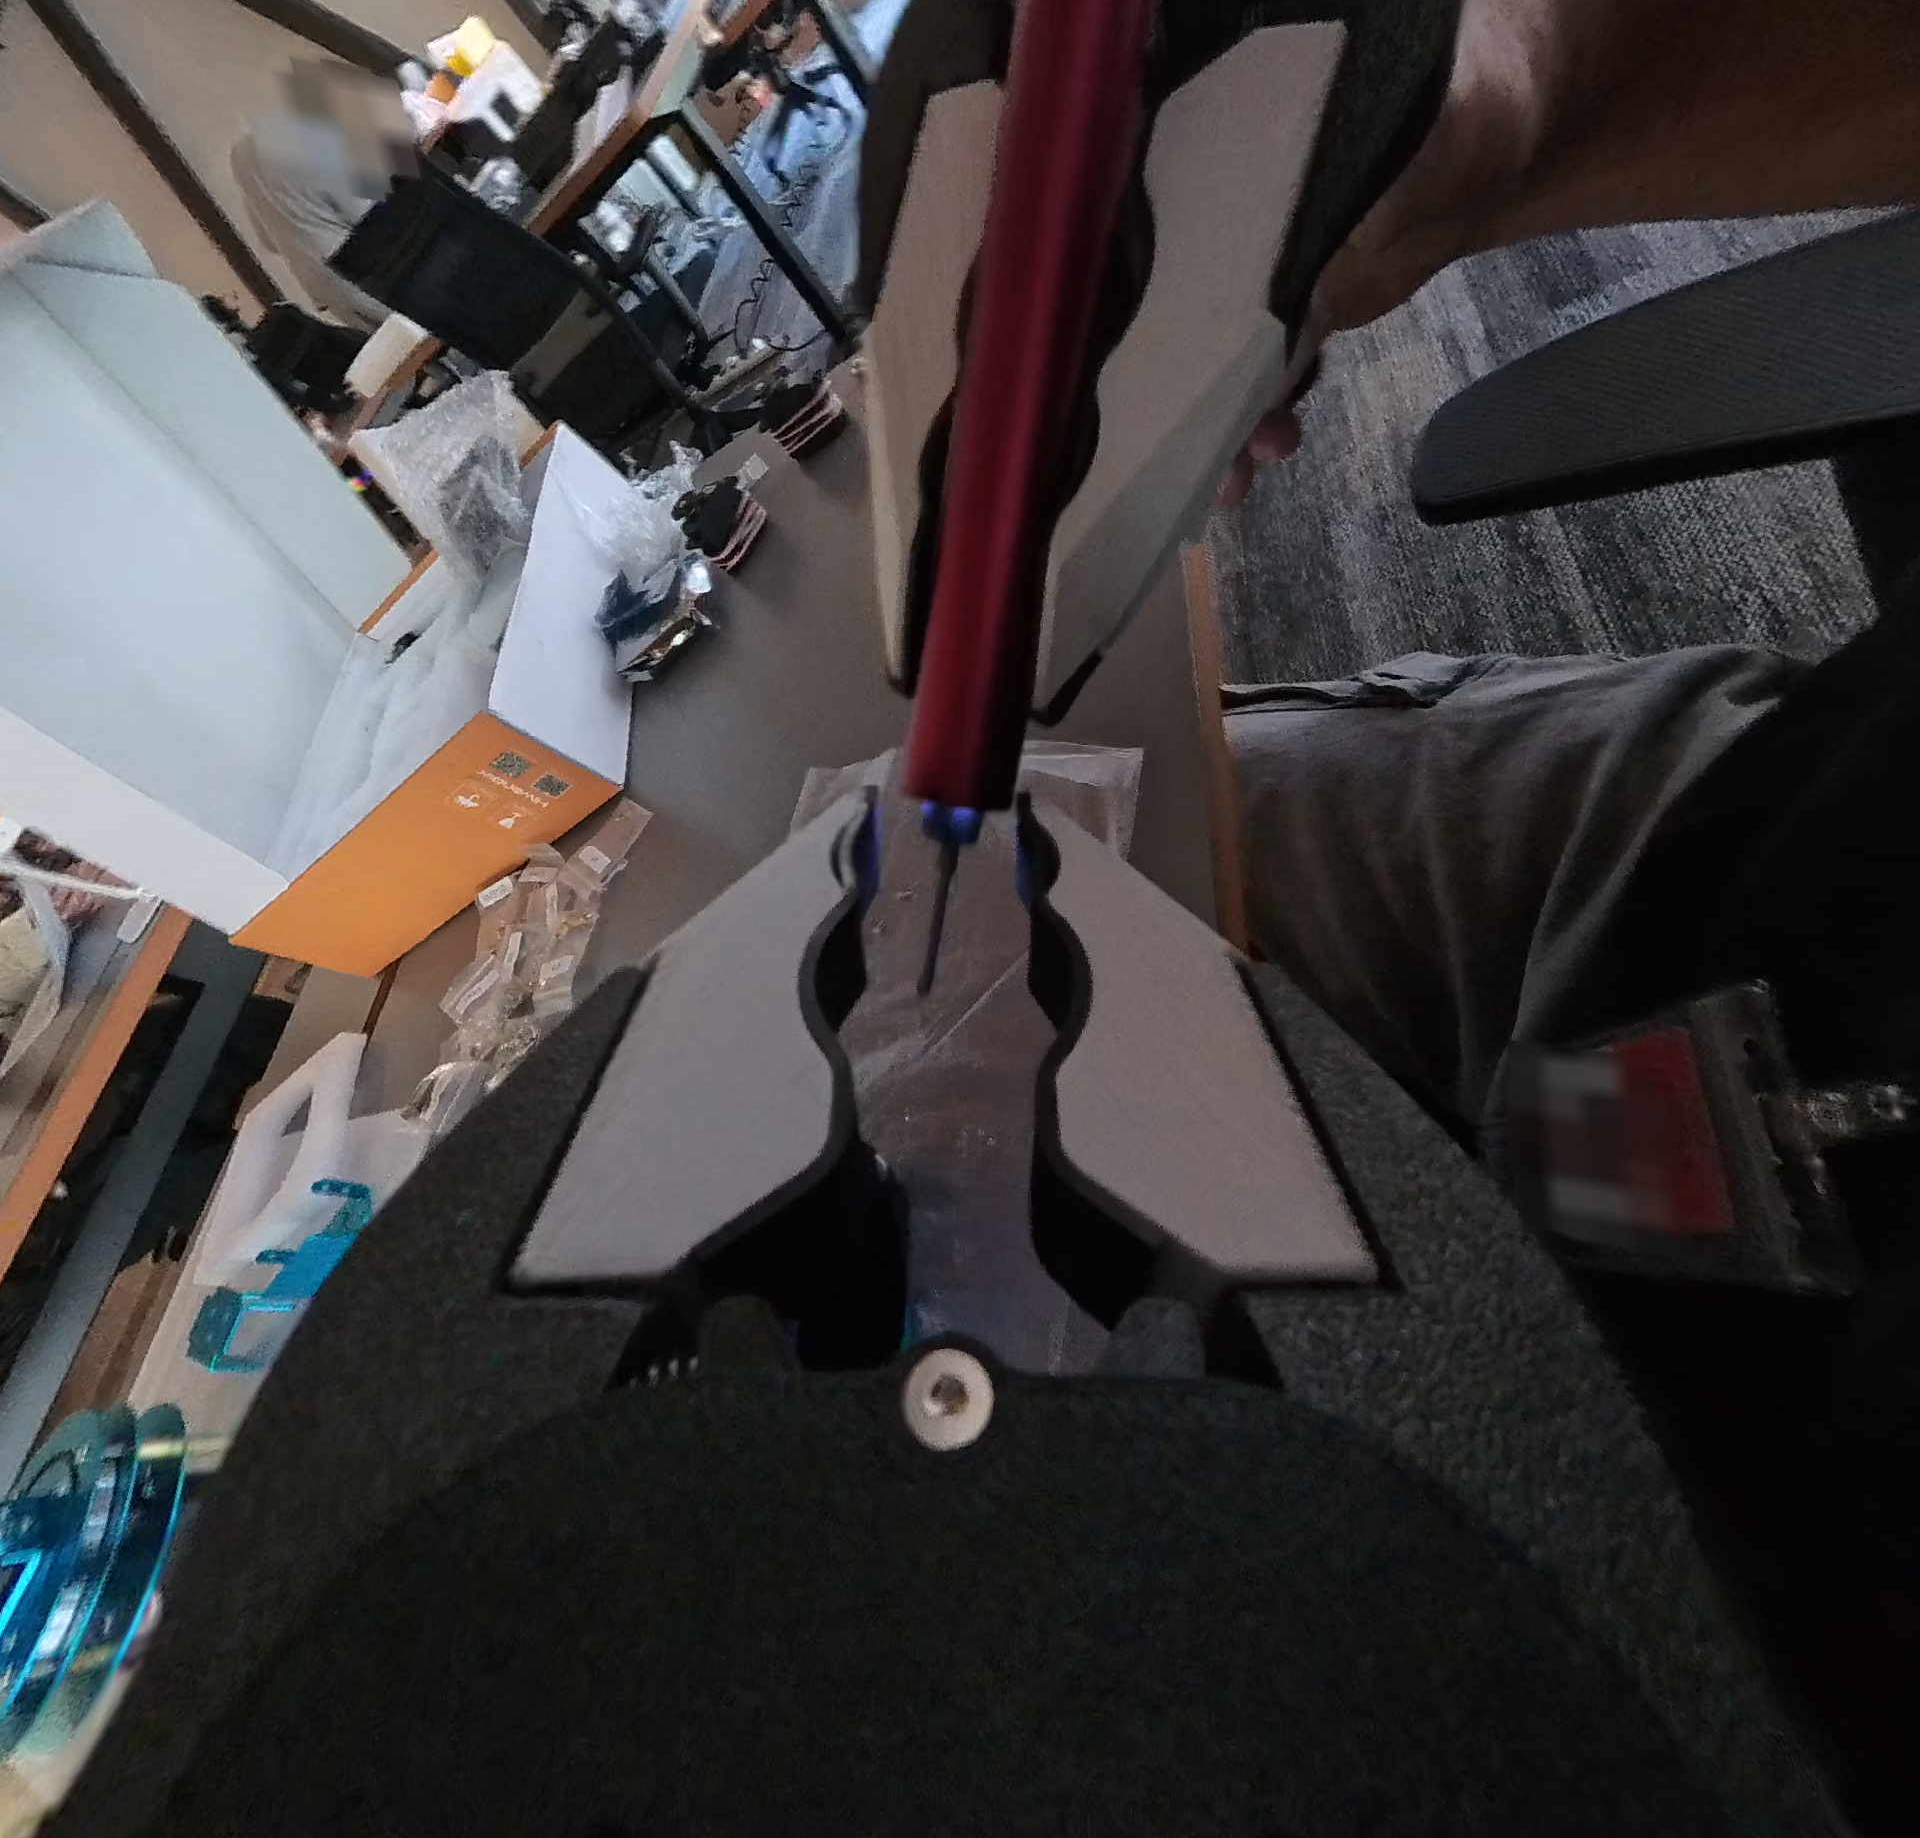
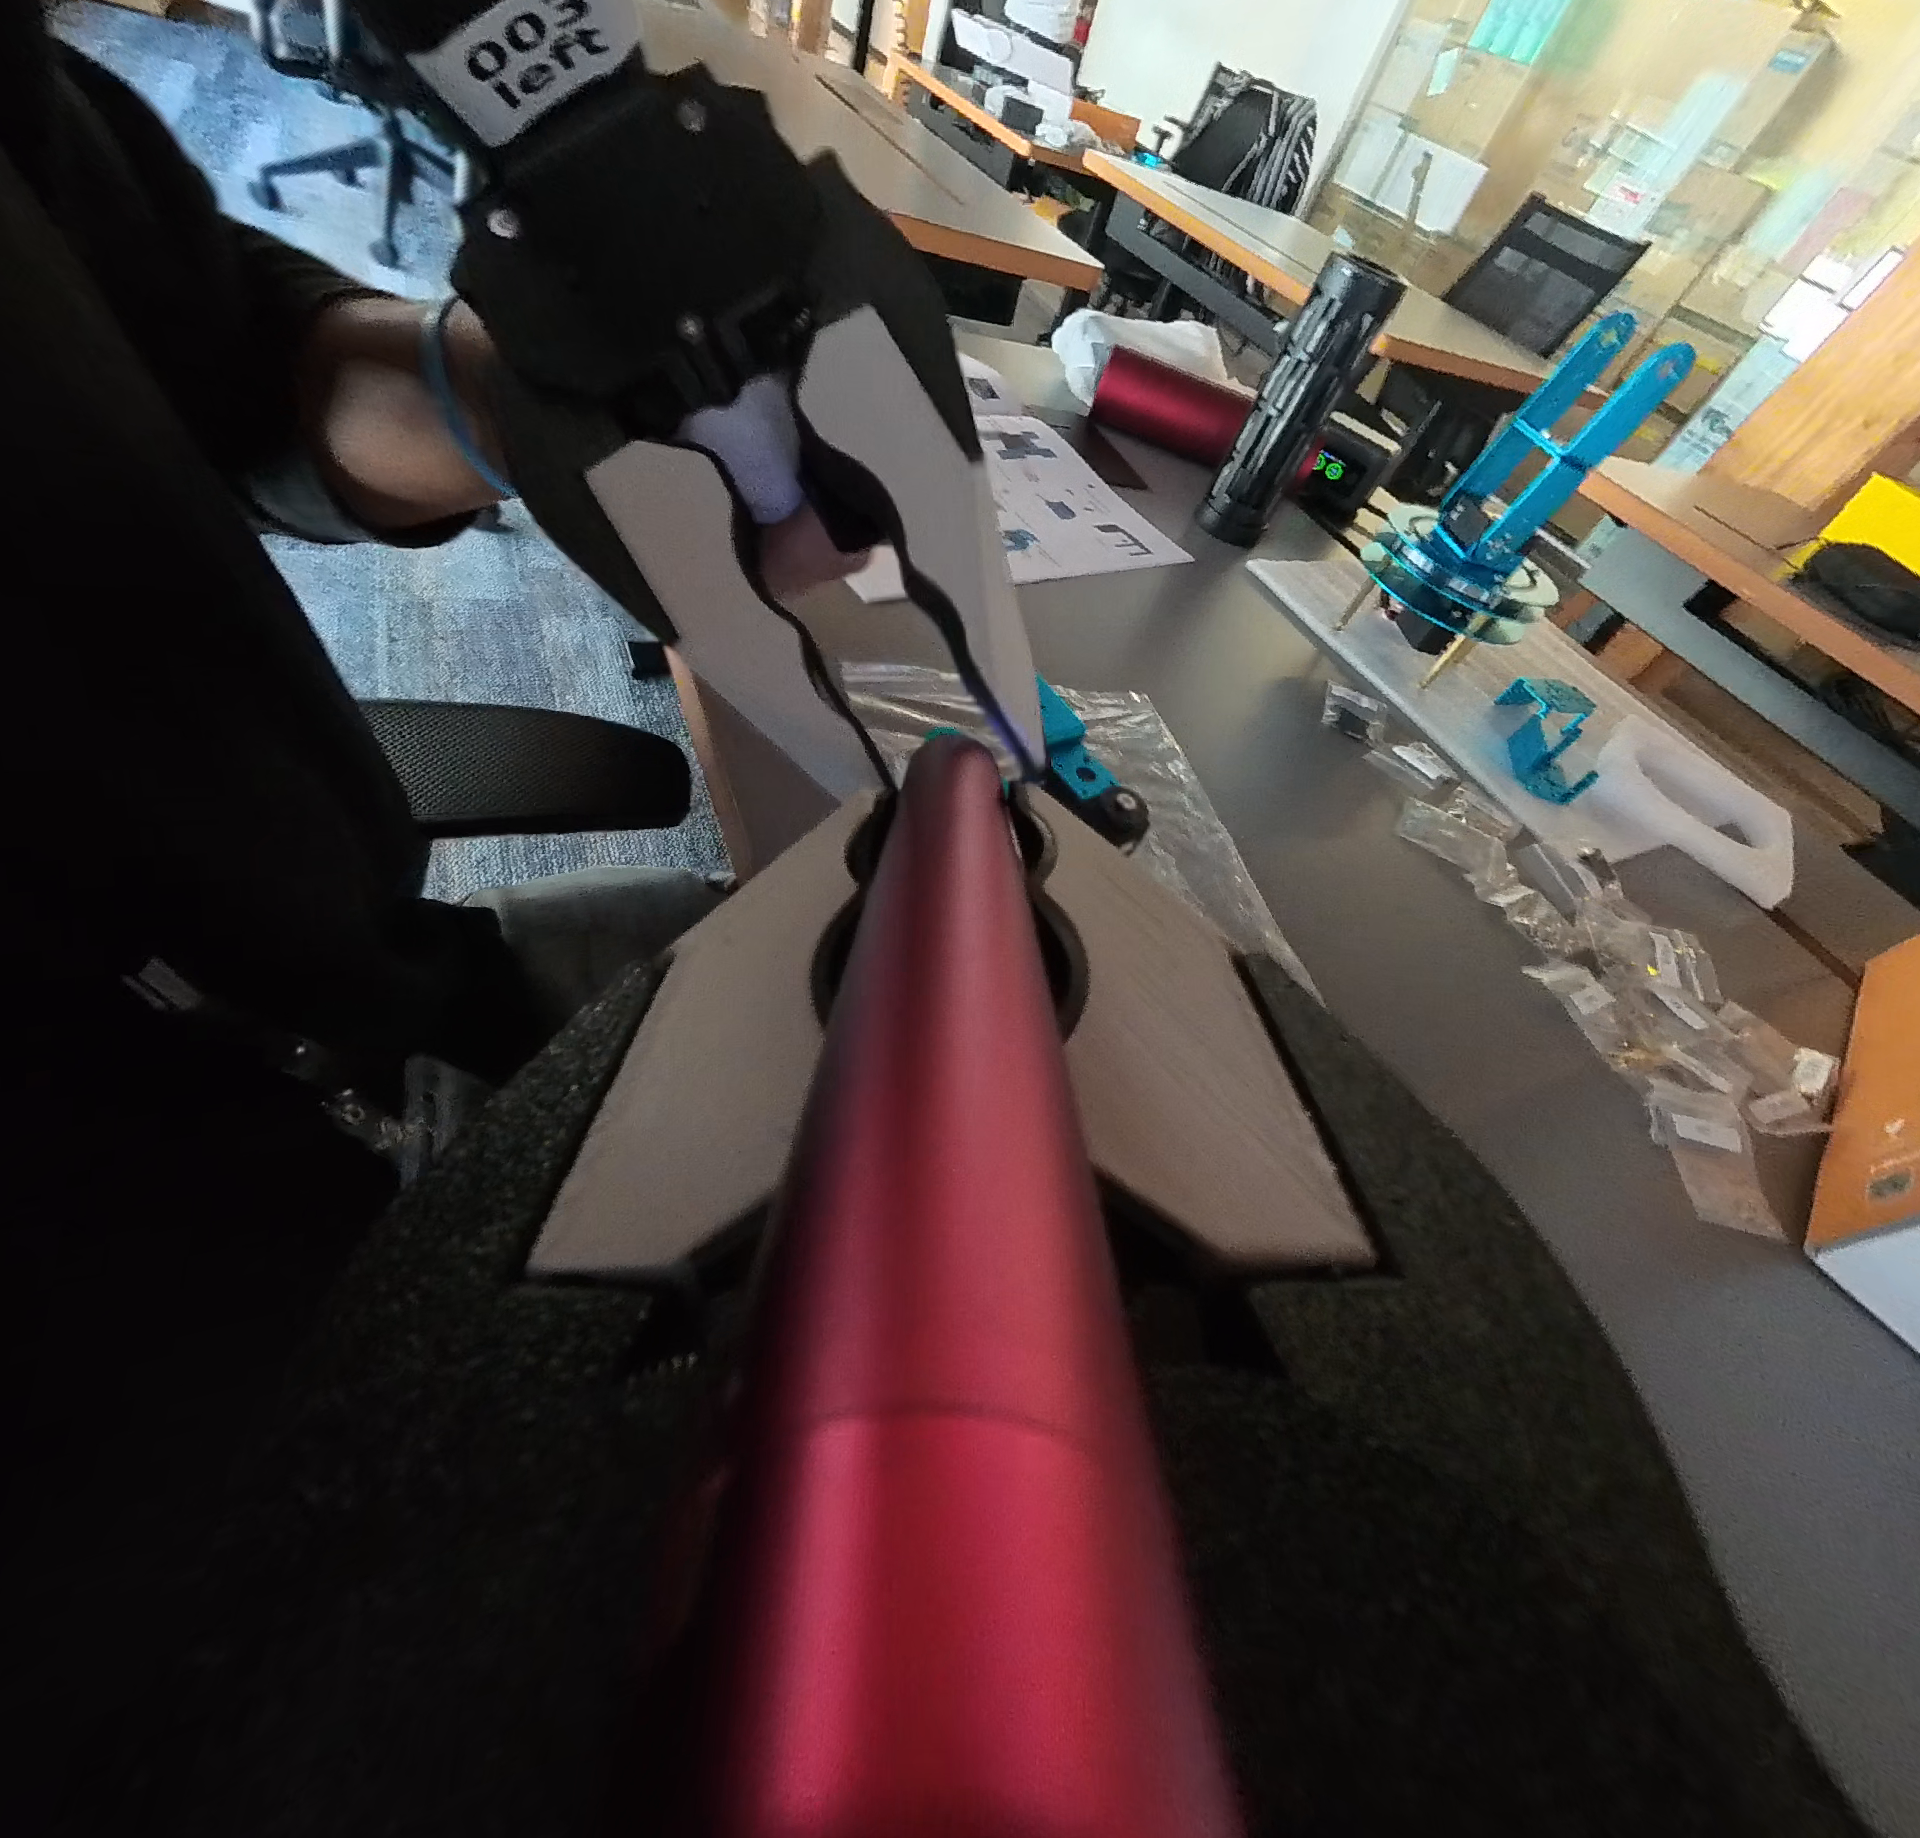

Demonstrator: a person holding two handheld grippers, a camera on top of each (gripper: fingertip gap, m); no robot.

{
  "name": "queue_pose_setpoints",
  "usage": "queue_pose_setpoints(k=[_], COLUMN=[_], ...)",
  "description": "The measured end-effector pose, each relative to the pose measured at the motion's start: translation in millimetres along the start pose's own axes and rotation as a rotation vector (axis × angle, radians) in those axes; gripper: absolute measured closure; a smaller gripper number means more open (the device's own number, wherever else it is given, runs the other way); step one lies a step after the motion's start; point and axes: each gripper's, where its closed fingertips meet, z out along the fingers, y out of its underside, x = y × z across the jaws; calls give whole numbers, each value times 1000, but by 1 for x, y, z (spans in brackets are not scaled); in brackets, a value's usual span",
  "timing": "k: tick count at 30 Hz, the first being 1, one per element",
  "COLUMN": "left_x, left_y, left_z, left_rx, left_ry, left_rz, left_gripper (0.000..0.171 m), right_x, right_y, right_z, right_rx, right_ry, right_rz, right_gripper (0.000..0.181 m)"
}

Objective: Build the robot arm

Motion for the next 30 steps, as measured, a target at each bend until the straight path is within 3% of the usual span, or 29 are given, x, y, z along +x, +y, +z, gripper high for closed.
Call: queue_pose_setpoints(k=[2, 7, 12, 16, 23, 30], left_x=[-5, -12, -17, -13, -3, -6], left_y=[4, 28, 55, 59, 65, 66], left_z=[-8, -21, -17, -7, 7, 7], left_rx=[-1, -15, 8, 61, 22, 45], left_ry=[-39, -39, -82, -80, -102, -88], left_rz=[-41, -306, -521, -654, -660, -707], left_gripper=[137, 134, 134, 134, 134, 135], right_x=[9, 40, 70, 87, 97, 91], right_y=[10, 38, 89, 108, 122, 110], right_z=[-7, -23, -21, -10, 5, 19], right_rx=[-26, -68, -212, -248, -295, -269], right_ry=[36, 149, 213, 190, 112, 67], right_rz=[52, 129, 222, 269, 308, 301], right_gripper=[160, 158, 159, 159, 159, 158])
